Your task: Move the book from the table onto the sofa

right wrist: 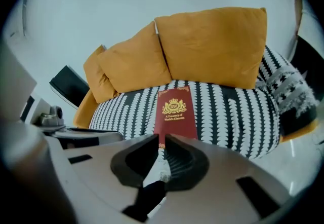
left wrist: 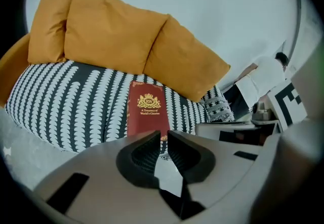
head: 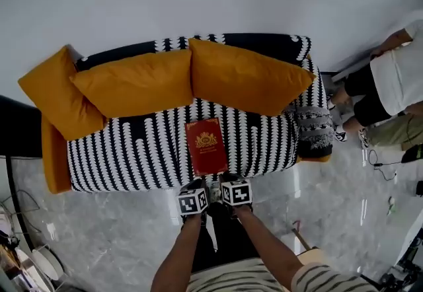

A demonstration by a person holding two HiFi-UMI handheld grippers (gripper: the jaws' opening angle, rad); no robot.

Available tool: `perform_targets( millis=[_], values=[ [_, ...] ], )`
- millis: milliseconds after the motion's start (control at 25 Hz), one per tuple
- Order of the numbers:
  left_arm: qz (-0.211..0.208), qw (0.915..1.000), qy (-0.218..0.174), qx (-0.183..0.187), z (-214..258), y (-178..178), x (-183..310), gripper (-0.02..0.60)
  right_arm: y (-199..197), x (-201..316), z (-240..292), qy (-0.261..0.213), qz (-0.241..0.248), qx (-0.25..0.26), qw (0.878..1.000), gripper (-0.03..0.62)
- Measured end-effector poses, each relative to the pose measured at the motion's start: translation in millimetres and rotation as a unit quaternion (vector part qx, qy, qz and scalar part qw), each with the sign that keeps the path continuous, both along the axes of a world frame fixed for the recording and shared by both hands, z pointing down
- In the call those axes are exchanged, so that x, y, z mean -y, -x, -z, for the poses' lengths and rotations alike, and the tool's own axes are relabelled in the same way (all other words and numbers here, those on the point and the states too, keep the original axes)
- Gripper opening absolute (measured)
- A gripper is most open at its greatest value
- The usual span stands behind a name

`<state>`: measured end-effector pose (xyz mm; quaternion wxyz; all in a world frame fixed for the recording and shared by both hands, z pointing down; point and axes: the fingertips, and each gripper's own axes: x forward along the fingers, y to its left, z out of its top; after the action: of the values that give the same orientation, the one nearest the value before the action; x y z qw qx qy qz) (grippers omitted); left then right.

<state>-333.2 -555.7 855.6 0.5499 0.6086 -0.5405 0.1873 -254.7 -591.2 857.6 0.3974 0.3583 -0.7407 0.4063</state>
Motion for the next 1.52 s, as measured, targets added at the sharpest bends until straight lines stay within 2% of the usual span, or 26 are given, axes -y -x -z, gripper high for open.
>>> perform_targets(
  millis=[120, 240, 400, 640, 880, 1120, 1520],
  values=[
    [-0.019, 0.9998, -0.011, 0.0, 25.5, -9.4, 4.7, 0.033, 2.9, 0.6, 28.4, -0.018, 0.014, 0.001, 1.0, 0.022],
    [-0.025, 0.9987, -0.042, 0.018, 60.3, -8.8, 8.0, 0.006, 6.3, 0.2, 60.4, -0.035, 0.017, 0.009, 0.999, 0.012],
    [-0.029, 0.9956, -0.083, 0.033, 115.5, 0.9, 8.7, 0.005, 15.3, 7.4, 116.3, -0.062, 0.012, 0.038, 0.997, 0.012],
    [-0.047, 0.9857, -0.152, 0.057, 198.0, 14.9, 18.9, 0.005, 32.8, 17.0, 208.2, -0.129, 0.025, 0.077, 0.988, 0.012],
    [-0.044, 0.9723, -0.218, 0.072, 269.7, 18.2, 36.7, 0.005, 43.2, 23.7, 278.9, -0.199, 0.029, 0.107, 0.974, 0.012],
    [-0.039, 0.9519, -0.29, 0.091, 336.3, 23.4, 49.4, 0.003, 56.7, 26.5, 337.2, -0.245, 0.042, 0.126, 0.961, 0.012],
    [-0.02, 0.9248, -0.364, 0.108, 419.2, 29.8, 60.4, 0.003, 55.1, 42.8, 426.3, -0.319, 0.035, 0.163, 0.933, 0.012]
  ],
)
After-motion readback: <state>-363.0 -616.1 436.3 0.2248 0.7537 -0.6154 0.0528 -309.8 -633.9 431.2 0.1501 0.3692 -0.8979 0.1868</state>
